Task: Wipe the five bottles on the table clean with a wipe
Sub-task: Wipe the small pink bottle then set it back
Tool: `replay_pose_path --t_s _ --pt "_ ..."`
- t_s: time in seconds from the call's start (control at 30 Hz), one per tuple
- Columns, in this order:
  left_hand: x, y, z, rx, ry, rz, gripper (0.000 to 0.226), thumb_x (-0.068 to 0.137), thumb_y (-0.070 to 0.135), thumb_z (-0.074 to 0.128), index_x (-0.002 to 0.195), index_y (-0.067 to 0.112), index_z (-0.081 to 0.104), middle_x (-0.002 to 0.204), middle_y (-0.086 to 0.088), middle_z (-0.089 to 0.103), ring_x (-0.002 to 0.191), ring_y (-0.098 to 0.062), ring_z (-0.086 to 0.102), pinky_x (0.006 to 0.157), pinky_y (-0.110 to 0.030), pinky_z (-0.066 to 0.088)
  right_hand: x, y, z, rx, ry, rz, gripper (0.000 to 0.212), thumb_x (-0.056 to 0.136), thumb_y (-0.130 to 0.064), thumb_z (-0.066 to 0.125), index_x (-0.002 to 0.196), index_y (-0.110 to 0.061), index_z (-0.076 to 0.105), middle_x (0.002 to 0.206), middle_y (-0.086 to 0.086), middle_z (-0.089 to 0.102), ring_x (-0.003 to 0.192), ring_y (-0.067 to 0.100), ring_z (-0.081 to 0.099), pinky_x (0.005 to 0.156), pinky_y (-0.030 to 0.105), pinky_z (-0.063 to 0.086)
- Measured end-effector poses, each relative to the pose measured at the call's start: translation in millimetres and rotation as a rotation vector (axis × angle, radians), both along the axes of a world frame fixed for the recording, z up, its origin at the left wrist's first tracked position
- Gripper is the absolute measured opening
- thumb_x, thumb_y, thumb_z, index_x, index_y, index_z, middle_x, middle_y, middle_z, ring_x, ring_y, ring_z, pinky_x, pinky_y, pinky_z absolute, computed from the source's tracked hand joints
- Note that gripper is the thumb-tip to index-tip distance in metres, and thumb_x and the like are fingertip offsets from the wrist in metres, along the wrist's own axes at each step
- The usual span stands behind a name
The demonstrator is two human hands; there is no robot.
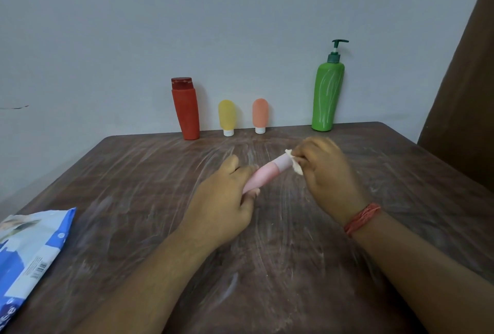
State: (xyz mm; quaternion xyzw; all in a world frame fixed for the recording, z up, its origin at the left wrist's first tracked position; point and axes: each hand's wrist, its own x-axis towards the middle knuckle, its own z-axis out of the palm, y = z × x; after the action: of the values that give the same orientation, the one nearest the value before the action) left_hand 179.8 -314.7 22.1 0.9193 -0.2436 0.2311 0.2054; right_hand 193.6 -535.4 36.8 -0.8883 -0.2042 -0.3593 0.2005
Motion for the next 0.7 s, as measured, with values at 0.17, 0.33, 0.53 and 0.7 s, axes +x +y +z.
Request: replay_pose_path --t_s 0.17,0.33,0.53,0.7 --pt "-2 -3 -5 -0.352 0.189 -0.007 0.021 0.096 0.026 0.065 0.117 0.028 0.065 0.091 0.014 0.047 0.079 -0.004 0.052 0.063 -0.026 0.045 -14 29 -9 0.072 -0.019 0.161 0.007 0.088 0.0 0.067 0.092 -0.006 0.068 0.096 0.005 0.062 0.092 0.023 0.058 0.08 0.033 0.047" --pt "-8 -9 -8 -0.82 0.588 -0.144 0.025 0.1 0.014 0.061 0.109 0.036 0.066 0.095 0.0 0.07 0.071 -0.014 0.071 0.067 -0.026 0.06 -8 16 1 0.182 -0.068 0.031 0.007 0.087 0.003 0.066 0.088 -0.004 0.067 0.094 0.008 0.062 0.088 0.026 0.058 0.079 0.037 0.045" --pt "-10 -12 -11 -1.048 0.69 -0.199 0.016 0.101 0.02 0.061 0.112 0.023 0.072 0.085 0.003 0.073 0.075 -0.018 0.071 0.067 -0.032 0.059 -19 24 -3 0.115 -0.049 0.199 0.008 0.089 -0.002 0.068 0.095 -0.007 0.07 0.098 0.002 0.066 0.093 0.014 0.06 0.084 0.02 0.046" --pt "-11 -12 -11 -1.141 0.794 -0.341 0.023 0.091 0.027 0.065 0.112 0.02 0.075 0.089 -0.006 0.071 0.078 -0.022 0.07 0.065 -0.032 0.059 -15 19 1 0.262 -0.075 0.152 0.009 0.088 0.002 0.066 0.093 -0.005 0.068 0.098 0.001 0.064 0.09 0.015 0.061 0.079 0.031 0.051"
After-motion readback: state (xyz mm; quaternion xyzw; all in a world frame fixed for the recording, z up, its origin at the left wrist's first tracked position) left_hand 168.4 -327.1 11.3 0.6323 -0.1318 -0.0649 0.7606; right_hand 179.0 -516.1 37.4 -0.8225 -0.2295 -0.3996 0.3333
